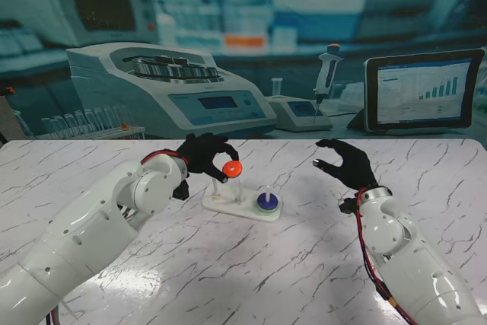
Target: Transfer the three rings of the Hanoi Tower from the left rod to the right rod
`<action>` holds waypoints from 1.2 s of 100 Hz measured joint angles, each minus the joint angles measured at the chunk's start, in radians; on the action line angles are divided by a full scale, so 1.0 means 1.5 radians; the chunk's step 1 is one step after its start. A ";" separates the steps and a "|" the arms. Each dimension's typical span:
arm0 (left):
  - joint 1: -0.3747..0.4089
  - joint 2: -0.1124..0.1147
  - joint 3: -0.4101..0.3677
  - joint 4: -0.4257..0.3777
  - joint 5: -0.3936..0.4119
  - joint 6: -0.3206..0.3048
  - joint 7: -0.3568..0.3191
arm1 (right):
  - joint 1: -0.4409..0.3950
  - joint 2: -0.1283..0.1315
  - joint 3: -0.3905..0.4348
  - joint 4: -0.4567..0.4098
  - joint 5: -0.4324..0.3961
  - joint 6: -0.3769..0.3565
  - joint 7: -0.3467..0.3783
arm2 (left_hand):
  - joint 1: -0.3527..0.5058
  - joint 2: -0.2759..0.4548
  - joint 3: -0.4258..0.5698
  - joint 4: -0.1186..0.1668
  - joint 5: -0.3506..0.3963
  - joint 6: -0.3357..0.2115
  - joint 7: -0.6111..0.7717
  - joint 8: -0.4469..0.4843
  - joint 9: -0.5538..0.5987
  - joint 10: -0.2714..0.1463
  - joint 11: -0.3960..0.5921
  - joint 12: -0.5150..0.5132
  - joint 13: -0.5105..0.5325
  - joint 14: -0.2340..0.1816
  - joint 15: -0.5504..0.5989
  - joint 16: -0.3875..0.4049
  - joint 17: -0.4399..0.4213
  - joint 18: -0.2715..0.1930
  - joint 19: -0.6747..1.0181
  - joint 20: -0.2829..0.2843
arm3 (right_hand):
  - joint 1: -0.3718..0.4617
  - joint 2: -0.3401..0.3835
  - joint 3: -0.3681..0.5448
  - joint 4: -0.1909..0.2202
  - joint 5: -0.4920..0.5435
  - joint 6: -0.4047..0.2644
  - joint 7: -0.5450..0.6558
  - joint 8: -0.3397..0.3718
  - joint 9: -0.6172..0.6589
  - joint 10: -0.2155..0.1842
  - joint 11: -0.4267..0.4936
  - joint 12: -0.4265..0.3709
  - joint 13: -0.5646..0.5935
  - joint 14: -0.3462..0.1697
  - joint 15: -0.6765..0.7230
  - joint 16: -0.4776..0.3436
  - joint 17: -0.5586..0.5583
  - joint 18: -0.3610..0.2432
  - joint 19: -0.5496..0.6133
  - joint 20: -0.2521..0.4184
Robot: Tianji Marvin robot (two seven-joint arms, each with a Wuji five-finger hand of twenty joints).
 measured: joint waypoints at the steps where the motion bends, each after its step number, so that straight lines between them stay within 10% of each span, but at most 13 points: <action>1: -0.001 0.000 0.001 0.001 -0.001 -0.001 0.001 | 0.000 0.000 0.000 0.000 0.000 0.000 0.000 | 0.000 0.000 0.000 0.000 0.000 0.000 0.000 0.000 0.000 0.000 0.000 0.000 0.000 0.000 0.000 0.000 0.000 0.000 0.000 0.000 | 0.000 0.000 0.000 0.000 0.000 0.000 0.000 0.000 0.000 0.000 0.000 0.000 0.000 0.000 0.000 0.000 0.000 0.000 0.000 0.000; 120: -0.081 -0.037 0.132 0.062 -0.098 -0.053 0.031 | -0.002 0.000 0.006 0.002 -0.002 -0.001 -0.003 | 0.000 0.000 0.000 0.000 0.000 0.000 0.000 0.000 0.000 0.001 0.000 0.000 0.000 0.001 0.000 0.000 0.000 0.000 0.000 0.000 | 0.000 0.000 0.000 0.000 0.000 0.000 0.000 0.000 0.000 0.000 0.000 0.000 0.000 0.000 0.000 0.000 0.000 0.000 0.000 0.000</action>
